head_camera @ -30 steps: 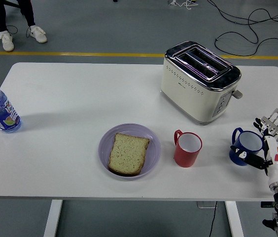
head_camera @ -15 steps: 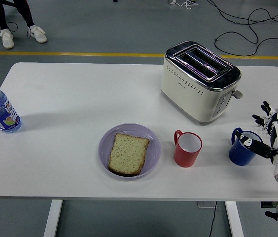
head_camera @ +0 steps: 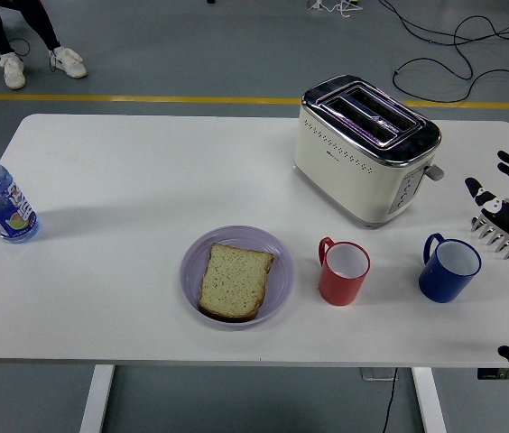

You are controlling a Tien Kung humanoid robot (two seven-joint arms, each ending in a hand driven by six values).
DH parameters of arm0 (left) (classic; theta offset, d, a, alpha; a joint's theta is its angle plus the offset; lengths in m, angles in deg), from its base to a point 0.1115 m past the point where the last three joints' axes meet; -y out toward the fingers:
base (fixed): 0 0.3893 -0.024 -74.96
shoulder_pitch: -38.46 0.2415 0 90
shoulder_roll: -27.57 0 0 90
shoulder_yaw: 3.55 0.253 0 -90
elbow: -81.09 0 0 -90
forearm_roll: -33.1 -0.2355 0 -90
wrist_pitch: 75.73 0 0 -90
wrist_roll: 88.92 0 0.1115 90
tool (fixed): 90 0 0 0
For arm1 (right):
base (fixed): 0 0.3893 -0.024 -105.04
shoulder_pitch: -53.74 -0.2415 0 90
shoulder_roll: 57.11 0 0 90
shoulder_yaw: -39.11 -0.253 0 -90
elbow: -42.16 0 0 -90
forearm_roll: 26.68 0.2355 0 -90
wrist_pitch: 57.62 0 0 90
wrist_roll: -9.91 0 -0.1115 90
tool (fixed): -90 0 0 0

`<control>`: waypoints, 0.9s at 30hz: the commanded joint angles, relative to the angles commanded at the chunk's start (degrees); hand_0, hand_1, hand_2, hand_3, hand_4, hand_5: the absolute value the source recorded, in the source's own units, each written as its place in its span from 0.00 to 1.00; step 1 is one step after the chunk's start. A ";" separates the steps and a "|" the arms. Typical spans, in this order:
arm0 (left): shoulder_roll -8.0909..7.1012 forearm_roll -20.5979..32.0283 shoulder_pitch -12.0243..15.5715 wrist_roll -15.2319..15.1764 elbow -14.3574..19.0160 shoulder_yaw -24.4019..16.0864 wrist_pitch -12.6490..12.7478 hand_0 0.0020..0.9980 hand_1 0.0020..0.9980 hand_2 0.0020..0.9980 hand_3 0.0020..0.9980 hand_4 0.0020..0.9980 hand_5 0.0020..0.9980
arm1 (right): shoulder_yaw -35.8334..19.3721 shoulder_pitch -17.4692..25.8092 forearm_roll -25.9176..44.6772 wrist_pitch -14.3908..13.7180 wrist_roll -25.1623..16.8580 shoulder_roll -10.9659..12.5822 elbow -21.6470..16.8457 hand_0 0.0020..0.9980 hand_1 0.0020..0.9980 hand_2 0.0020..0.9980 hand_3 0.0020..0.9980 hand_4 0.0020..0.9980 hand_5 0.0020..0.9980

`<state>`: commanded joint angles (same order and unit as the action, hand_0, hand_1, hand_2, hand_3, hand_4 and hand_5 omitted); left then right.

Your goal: Pick up the cup,pour liquid into bread,place the cup on the desk

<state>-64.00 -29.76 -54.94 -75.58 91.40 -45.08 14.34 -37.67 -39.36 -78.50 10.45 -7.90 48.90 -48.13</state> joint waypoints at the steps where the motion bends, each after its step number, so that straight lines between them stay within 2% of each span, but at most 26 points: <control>1: 0.00 -0.02 0.02 0.01 0.00 -0.02 -0.01 0.66 0.69 0.71 0.60 0.34 0.93 | -0.32 0.06 2.17 0.36 0.35 0.05 -0.57 0.77 0.74 0.83 0.82 0.78 0.13; 4: 0.01 -0.28 0.07 0.05 0.00 -0.17 -0.03 0.66 0.69 0.71 0.60 0.34 0.93 | -2.57 0.28 8.60 1.94 2.19 0.12 -2.69 0.77 0.74 0.83 0.82 0.78 0.13; 5: 0.02 -0.34 0.11 0.06 0.00 -0.20 -0.04 0.66 0.69 0.71 0.60 0.34 0.93 | -3.65 0.40 10.11 2.48 2.87 0.12 -3.38 0.67 0.63 0.67 0.61 0.67 0.11; 9: 0.02 -0.49 0.21 0.11 0.00 -0.29 -0.07 0.66 0.69 0.71 0.60 0.34 0.93 | -9.62 0.75 19.79 4.10 9.09 -0.05 -4.15 0.67 0.63 0.67 0.61 0.67 0.11; 10: 0.01 -0.39 0.26 0.13 0.00 -0.23 -0.11 0.66 0.69 0.71 0.60 0.34 0.93 | -11.10 0.83 22.40 5.17 11.03 0.02 -3.36 0.67 0.63 0.67 0.61 0.67 0.11; 11: 0.00 -0.36 0.27 0.13 0.00 -0.22 -0.13 0.66 0.69 0.71 0.60 0.34 0.93 | -12.03 0.86 24.63 5.88 12.59 0.05 -2.91 0.61 0.56 0.62 0.59 0.62 0.06; 16: 0.01 -0.61 0.42 0.16 0.00 -0.53 -0.14 0.66 0.69 0.71 0.60 0.34 0.93 | -16.80 0.32 36.92 10.73 19.07 -0.61 2.37 0.61 0.56 0.62 0.59 0.62 0.06; 17: 0.02 -0.66 0.43 0.16 0.00 -0.58 -0.13 0.66 0.69 0.71 0.60 0.34 0.93 | -17.23 0.23 39.15 11.64 19.71 -0.73 3.27 0.62 0.55 0.62 0.59 0.59 0.04; 19: 0.06 -0.47 0.39 0.14 0.00 -0.40 -0.10 0.66 0.69 0.71 0.60 0.34 0.93 | -18.20 0.04 44.00 13.80 20.59 -1.17 5.71 0.62 0.55 0.62 0.59 0.59 0.04; 22: 0.13 -0.09 0.31 0.08 0.00 -0.20 -0.05 0.66 0.69 0.71 0.60 0.34 0.93 | -18.43 -0.24 50.94 15.49 20.76 -1.80 8.14 0.62 0.55 0.62 0.59 0.59 0.04; 27: 0.19 0.21 0.16 0.04 0.00 -0.04 -0.02 0.66 0.69 0.71 0.60 0.34 0.93 | -18.13 -0.93 51.65 16.23 20.34 -2.56 10.77 0.61 0.55 0.62 0.59 0.57 0.04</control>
<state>-63.81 -29.55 -54.78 -75.54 91.40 -45.12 14.31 -55.79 -40.28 -26.85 26.68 12.44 46.34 -37.36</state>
